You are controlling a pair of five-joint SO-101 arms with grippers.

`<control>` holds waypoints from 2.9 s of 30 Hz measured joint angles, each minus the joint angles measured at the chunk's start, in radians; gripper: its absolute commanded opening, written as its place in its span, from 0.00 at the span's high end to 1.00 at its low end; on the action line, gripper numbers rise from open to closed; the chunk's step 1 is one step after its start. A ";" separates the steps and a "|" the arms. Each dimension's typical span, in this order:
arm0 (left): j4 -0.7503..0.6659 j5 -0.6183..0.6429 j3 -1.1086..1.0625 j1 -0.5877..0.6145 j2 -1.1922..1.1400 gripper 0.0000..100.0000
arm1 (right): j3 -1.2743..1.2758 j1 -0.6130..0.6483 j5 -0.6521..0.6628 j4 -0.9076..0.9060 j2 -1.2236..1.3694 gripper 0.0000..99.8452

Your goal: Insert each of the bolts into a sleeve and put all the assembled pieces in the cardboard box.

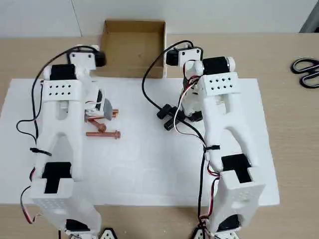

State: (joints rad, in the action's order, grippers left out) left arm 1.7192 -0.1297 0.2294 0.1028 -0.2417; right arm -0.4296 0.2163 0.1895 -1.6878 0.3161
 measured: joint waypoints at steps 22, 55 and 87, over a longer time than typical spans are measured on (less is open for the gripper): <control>-0.077 -0.855 0.002 -0.055 -0.256 0.84 | 0.000 -0.017 0.000 -0.003 0.000 0.97; -0.003 -0.855 0.048 -0.078 -0.207 0.85 | 0.000 -0.017 0.000 -0.003 0.000 0.97; -0.074 -0.876 0.018 -0.144 -0.371 0.96 | 0.000 -0.017 0.000 -0.003 0.000 0.97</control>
State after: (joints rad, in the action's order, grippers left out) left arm 1.6456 -1.0058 0.2478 -0.0414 -0.6130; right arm -0.4296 0.1995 0.1895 -1.6909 0.3161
